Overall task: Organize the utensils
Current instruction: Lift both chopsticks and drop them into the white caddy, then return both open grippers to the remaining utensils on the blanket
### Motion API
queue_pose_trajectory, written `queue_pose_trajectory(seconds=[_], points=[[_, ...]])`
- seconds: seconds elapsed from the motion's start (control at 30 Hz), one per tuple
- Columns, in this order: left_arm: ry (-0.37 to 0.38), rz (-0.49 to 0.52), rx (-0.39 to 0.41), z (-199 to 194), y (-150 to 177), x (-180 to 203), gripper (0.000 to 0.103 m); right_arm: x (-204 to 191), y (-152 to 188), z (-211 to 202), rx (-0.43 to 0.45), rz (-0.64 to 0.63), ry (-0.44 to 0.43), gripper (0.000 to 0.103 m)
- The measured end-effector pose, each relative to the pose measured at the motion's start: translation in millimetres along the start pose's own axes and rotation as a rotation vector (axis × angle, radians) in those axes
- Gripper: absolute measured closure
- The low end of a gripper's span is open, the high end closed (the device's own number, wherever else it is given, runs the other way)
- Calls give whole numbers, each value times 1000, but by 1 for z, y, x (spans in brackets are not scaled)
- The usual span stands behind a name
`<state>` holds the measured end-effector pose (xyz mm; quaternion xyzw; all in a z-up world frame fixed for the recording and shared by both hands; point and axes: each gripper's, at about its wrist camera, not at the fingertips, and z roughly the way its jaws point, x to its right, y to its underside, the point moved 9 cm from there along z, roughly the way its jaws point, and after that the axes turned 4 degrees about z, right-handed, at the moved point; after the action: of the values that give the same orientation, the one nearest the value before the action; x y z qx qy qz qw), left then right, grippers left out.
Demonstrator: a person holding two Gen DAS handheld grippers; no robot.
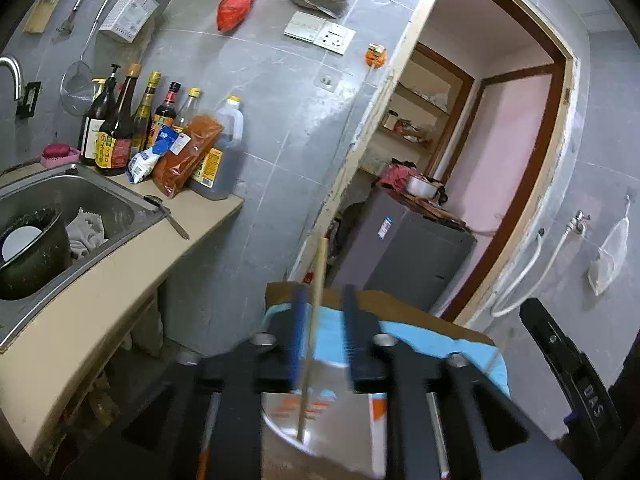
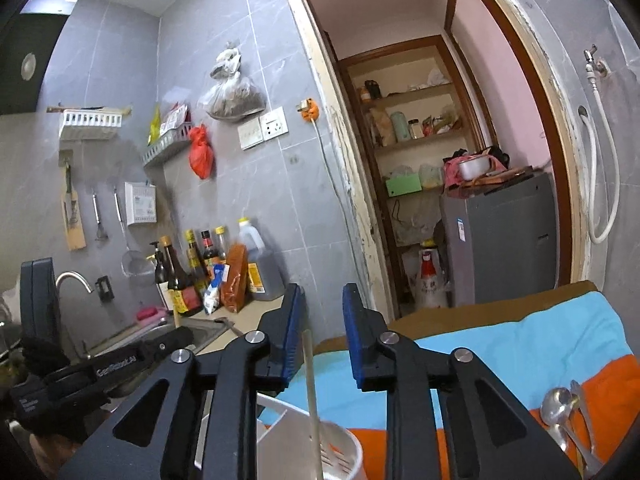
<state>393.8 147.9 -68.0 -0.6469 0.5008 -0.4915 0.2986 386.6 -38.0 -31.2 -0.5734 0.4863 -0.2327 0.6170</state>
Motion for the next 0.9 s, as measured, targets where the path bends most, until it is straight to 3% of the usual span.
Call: queue_pose_trajectory(seconds=[0.13, 0.2, 0.33, 0.43, 0.67, 0.9], points=[[-8, 35, 7, -13, -3, 17, 63, 7, -10, -12, -7, 4, 16, 76], [-31, 74, 17, -20, -7, 30, 52, 13, -16, -18, -4, 10, 24, 53], [-63, 102, 63, -36, -13, 53, 20, 30, -36, -38, 16, 17, 45, 36], [-80, 123, 86, -44, -15, 72, 12, 46, -50, -53, 29, 17, 64, 24], [-95, 159, 115, -54, -10, 121, 9, 87, -75, -87, 47, -10, 112, 1], [-103, 192, 117, -56, 12, 169, 8, 128, -82, -114, 30, -55, 155, 0]])
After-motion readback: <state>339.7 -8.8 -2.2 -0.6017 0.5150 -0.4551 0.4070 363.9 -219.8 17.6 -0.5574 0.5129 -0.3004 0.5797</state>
